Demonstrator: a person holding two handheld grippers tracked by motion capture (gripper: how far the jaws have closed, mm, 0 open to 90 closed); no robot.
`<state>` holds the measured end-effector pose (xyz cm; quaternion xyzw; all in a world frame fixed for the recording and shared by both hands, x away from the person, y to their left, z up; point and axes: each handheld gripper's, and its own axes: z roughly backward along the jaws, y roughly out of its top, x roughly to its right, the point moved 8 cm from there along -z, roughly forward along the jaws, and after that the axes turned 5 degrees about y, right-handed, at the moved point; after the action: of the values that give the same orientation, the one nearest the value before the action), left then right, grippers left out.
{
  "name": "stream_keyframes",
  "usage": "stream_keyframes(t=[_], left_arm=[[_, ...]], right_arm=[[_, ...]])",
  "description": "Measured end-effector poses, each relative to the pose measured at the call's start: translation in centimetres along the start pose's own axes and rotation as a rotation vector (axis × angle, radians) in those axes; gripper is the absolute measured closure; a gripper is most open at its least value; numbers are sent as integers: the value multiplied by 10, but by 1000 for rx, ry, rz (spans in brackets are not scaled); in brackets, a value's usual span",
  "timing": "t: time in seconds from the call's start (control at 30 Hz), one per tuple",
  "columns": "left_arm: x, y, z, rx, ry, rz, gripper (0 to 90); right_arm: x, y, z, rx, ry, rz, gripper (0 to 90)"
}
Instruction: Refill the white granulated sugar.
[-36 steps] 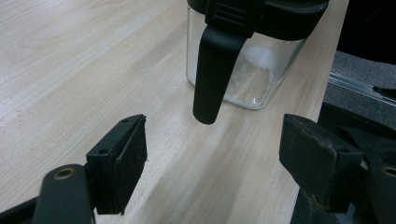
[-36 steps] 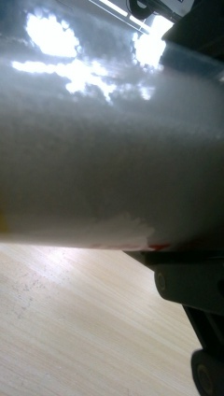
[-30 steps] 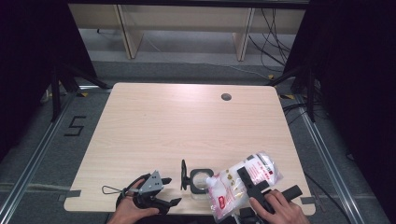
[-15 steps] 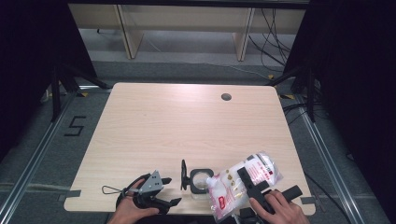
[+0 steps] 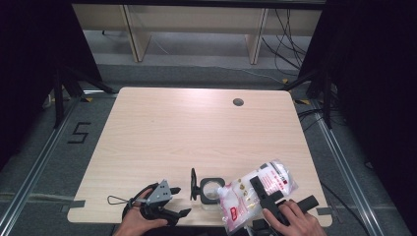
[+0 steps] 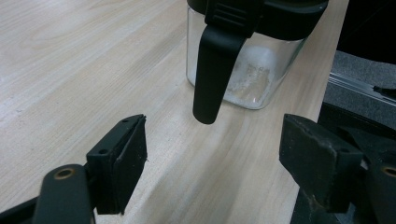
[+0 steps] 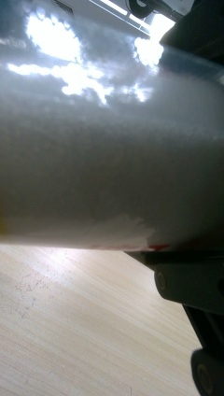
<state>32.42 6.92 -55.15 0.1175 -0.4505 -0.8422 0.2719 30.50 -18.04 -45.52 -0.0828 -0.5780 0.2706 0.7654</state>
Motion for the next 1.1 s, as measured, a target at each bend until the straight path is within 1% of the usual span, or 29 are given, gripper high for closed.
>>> stream_keyframes(t=[0.03,0.07,0.1,0.13,0.17,0.23,0.3,0.33,0.37,0.4,0.43,0.5,0.6,0.67,0.7,0.73,0.77,0.8,0.9,0.97,1.0,1.07,1.1], left_arm=[[0,0,0,0,-1,-1,229],[0,0,0,-1,2,9,229],[0,0,0,-2,2,9,229],[0,0,0,-1,2,9,229],[1,0,0,1,-3,9,229],[1,0,0,2,1,14,229],[0,0,0,1,-3,3,229],[0,0,0,0,-1,1,229],[0,0,0,-2,3,8,229],[0,0,0,2,-2,1,229],[0,0,0,0,-2,6,229],[0,0,0,0,-1,6,229],[1,0,0,4,-2,8,229],[0,0,0,0,-1,6,229],[0,0,0,0,-1,7,229],[0,0,0,1,-2,-2,229],[0,0,0,1,-2,-1,229],[0,0,0,1,-1,7,229],[1,0,0,5,-2,9,229],[1,1,0,6,-3,6,229],[-1,0,0,-5,2,-8,230],[-2,0,0,-2,-1,-25,229],[-2,-1,0,-9,5,-19,229]], right_arm=[[1,-1,0,-3,-2,11,448],[2,0,0,0,-2,16,448],[2,0,0,-1,-1,15,448],[0,0,0,2,0,0,448],[1,0,0,3,-1,9,448],[0,0,0,3,3,7,448],[0,0,0,1,3,6,448],[0,0,0,0,2,12,449],[0,0,-1,4,4,2,449],[1,0,0,1,2,14,449],[0,0,0,2,0,6,449],[1,0,0,5,-1,9,449],[0,0,0,4,5,-9,449],[0,-1,0,6,2,-1,450],[0,-1,0,3,4,-7,450],[0,-1,0,2,3,-6,450],[1,-1,0,6,0,0,450],[0,-1,0,5,0,-8,450],[0,-1,0,8,-1,-9,450],[0,0,0,9,-1,-11,450],[0,0,0,9,1,-12,451],[0,0,0,9,-2,-12,451],[1,0,0,11,-4,-9,451]])
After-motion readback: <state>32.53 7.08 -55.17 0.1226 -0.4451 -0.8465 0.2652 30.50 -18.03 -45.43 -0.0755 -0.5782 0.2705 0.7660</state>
